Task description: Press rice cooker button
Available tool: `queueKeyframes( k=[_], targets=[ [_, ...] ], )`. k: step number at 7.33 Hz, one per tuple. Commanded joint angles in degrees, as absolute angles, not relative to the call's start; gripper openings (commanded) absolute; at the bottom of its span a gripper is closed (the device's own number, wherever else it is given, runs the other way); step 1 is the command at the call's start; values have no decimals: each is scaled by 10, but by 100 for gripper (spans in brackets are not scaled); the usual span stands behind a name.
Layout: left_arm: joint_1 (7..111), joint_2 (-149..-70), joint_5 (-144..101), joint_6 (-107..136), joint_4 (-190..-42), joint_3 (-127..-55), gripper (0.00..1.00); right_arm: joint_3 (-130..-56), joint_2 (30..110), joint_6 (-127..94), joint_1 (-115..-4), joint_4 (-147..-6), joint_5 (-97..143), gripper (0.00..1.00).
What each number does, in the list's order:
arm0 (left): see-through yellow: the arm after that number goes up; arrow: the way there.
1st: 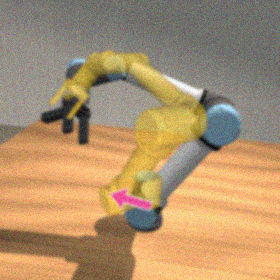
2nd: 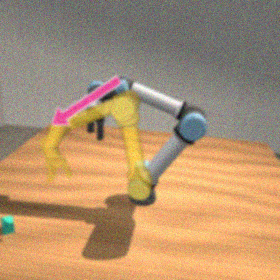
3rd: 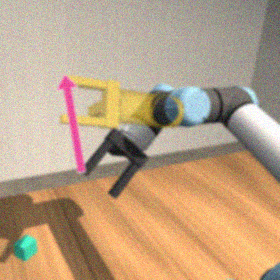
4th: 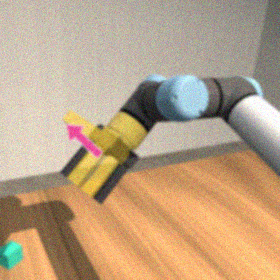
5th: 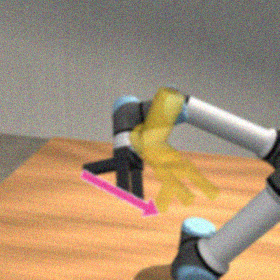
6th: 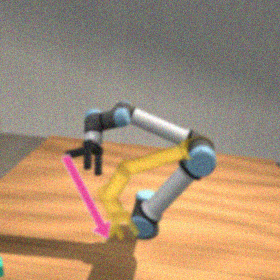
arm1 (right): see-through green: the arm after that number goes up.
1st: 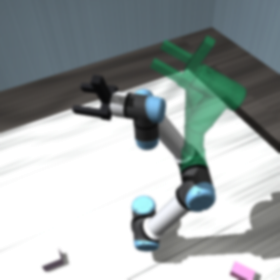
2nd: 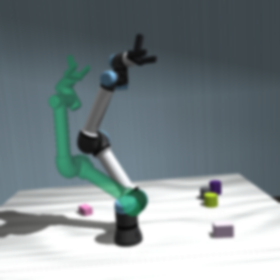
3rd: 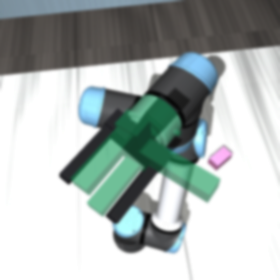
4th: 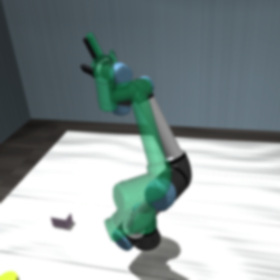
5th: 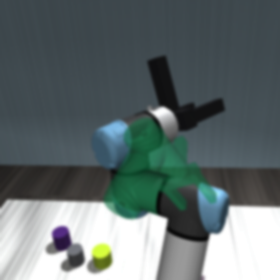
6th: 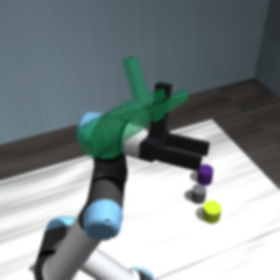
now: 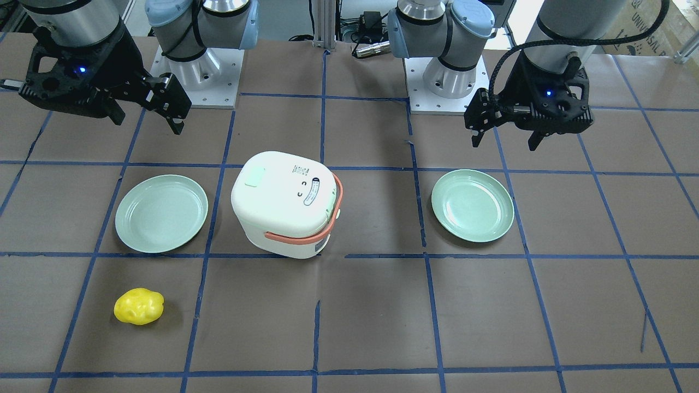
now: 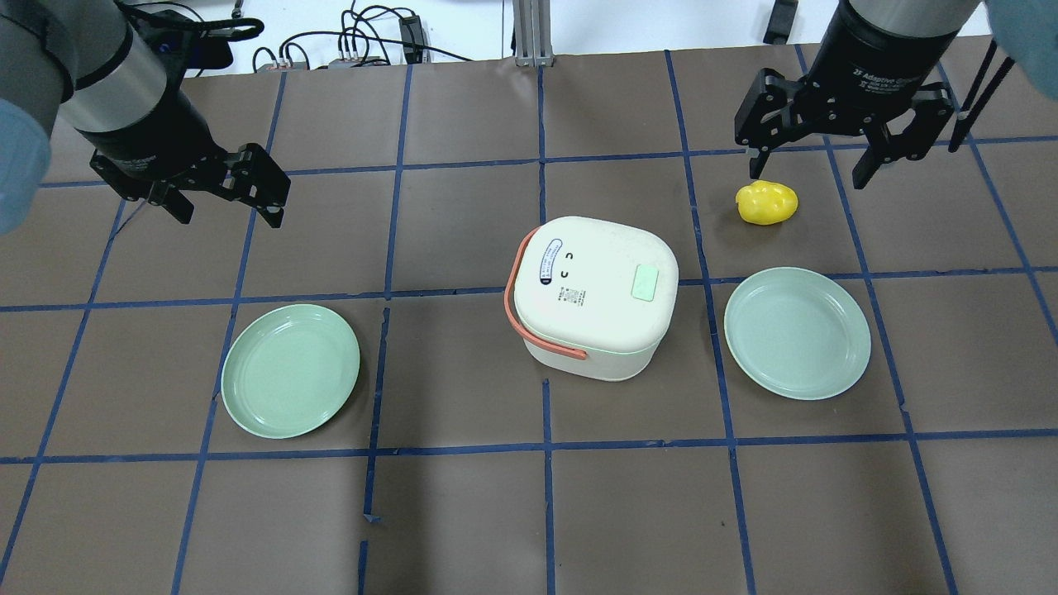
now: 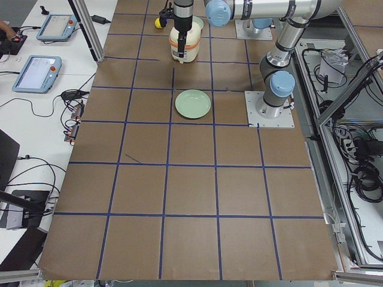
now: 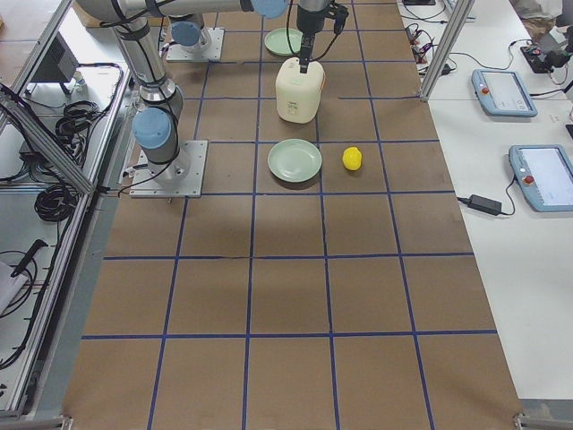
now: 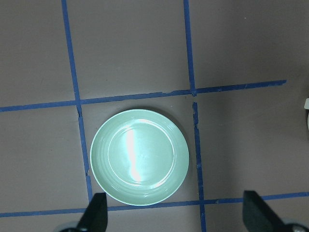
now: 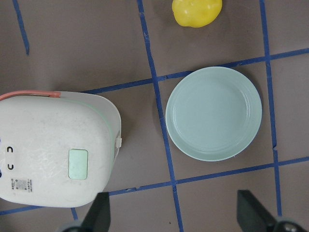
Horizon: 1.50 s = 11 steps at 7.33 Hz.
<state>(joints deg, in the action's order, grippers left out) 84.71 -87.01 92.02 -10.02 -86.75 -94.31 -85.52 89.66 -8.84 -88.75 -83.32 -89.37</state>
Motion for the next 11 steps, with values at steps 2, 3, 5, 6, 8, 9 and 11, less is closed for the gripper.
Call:
queueKeyframes(
  k=[2, 3, 5, 6, 8, 9, 11],
  targets=[
    [847, -870, 920, -100, -867, -943, 100, -862, 900, -107, -888, -834, -867, 35],
    [847, -870, 920, -100, -867, -943, 100, -862, 900, -121, -889, -834, -863, 21],
    [847, -870, 920, -100, -867, -943, 100, -861, 897, -126, -891, -835, -854, 13],
    [847, -870, 920, -100, -867, -943, 100, -863, 897, -126, -906, -834, -848, 13],
    [847, -870, 920, -100, -867, -943, 100, -864, 866, -133, -951, -852, -848, 12],
    [847, -870, 920, -100, -867, -943, 100, -865, 859, -154, -967, -857, -847, 11],
    [847, -870, 920, -100, -867, -943, 100, -914, 858, -173, -977, -901, -846, 10]
  ],
)
